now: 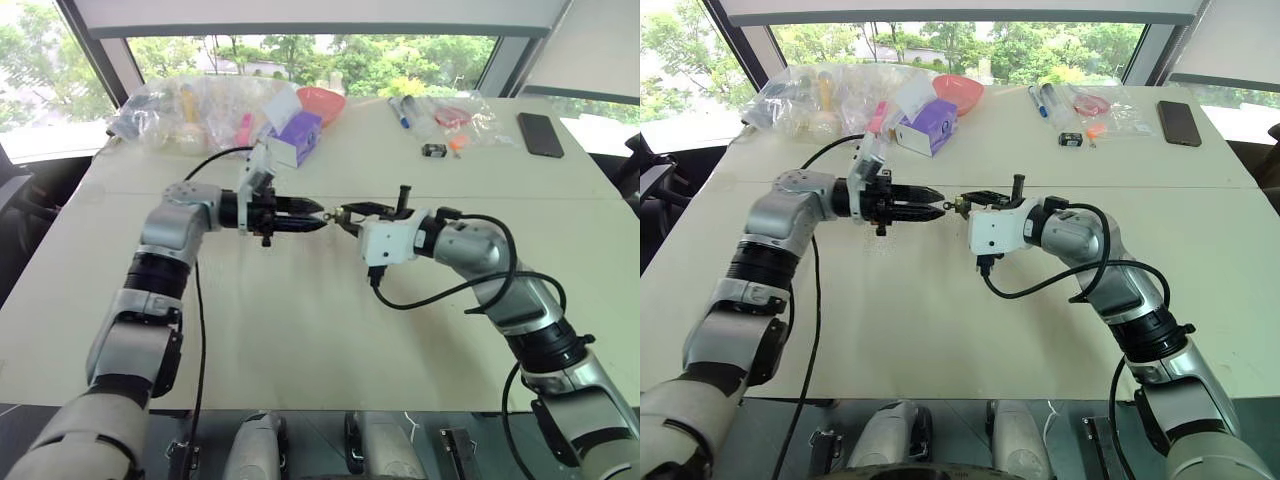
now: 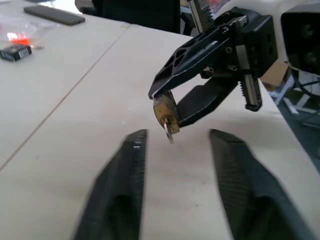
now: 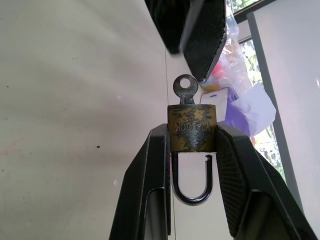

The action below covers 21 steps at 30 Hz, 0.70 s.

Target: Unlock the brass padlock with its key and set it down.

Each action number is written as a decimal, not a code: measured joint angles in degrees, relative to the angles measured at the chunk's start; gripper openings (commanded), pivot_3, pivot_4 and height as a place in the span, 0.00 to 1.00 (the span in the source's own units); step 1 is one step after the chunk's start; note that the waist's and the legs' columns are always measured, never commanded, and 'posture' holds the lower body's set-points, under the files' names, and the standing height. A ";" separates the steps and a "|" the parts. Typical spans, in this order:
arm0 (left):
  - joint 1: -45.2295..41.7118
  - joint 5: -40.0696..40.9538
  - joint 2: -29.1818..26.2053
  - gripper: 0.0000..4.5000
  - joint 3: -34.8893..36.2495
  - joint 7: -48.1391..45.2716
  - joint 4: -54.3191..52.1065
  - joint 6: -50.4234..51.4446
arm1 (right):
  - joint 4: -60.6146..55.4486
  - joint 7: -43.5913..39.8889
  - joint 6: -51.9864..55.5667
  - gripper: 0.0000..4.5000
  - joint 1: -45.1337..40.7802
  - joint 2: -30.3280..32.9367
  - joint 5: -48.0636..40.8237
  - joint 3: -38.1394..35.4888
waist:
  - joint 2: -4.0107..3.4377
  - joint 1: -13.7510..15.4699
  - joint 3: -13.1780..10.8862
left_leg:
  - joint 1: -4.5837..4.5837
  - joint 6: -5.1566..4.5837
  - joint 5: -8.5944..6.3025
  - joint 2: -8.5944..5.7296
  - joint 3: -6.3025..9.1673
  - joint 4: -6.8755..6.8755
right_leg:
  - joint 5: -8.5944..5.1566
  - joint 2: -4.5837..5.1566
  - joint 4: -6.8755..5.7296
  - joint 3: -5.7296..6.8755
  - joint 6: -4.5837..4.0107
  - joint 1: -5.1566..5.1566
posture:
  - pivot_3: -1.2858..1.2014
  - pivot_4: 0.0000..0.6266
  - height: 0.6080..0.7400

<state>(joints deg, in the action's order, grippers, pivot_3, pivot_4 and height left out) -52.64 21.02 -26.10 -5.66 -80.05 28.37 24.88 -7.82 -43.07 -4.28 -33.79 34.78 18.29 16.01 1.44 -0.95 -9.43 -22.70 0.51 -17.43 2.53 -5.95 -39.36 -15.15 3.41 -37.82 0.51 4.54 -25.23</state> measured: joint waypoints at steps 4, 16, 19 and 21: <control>-0.02 2.31 0.60 0.49 2.02 1.97 -0.05 5.15 | 0.00 0.16 0.00 0.15 0.00 -0.06 0.23 0.00 | 0.00 0.22 0.00 | -0.01 0.00 0.00 -0.01 0.01 0.00 | 0.00 0.05 0.00 0.00 0.00 0.00 | 0.52 0.24 0.96; -1.46 2.56 6.12 0.49 2.01 5.21 2.87 3.84 | -0.02 1.55 0.11 0.15 -0.09 -1.01 0.74 0.00 | 0.00 0.18 0.00 | 0.00 0.00 0.00 -0.03 -0.01 0.00 | 0.00 0.04 0.00 0.00 0.00 0.00 | 0.52 0.24 0.96; -2.27 1.95 7.37 0.31 2.02 5.53 4.54 2.15 | -0.49 1.59 0.21 0.15 -0.10 -1.16 0.77 0.00 | 0.00 0.17 0.00 | 0.00 0.00 0.00 -0.03 -0.01 0.00 | 0.00 0.03 0.00 0.00 0.00 0.00 | 0.52 0.24 0.96; -2.30 1.62 7.76 0.10 2.00 5.55 5.18 1.61 | -1.06 1.62 0.30 0.15 -0.10 -1.16 0.89 0.00 | 0.00 0.11 0.00 | 0.00 0.01 0.00 -0.03 -0.01 0.00 | 0.00 0.03 0.00 0.00 0.00 0.00 | 0.52 0.24 0.96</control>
<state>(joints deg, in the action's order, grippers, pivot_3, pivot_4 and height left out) -54.94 22.64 -18.34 -3.66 -74.49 33.55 26.48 -8.88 -41.45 -3.99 -33.89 33.62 19.19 16.00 1.44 -0.84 -9.43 -22.69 0.52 -17.42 2.50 -5.96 -39.36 -15.15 3.44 -37.82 0.51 4.54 -25.23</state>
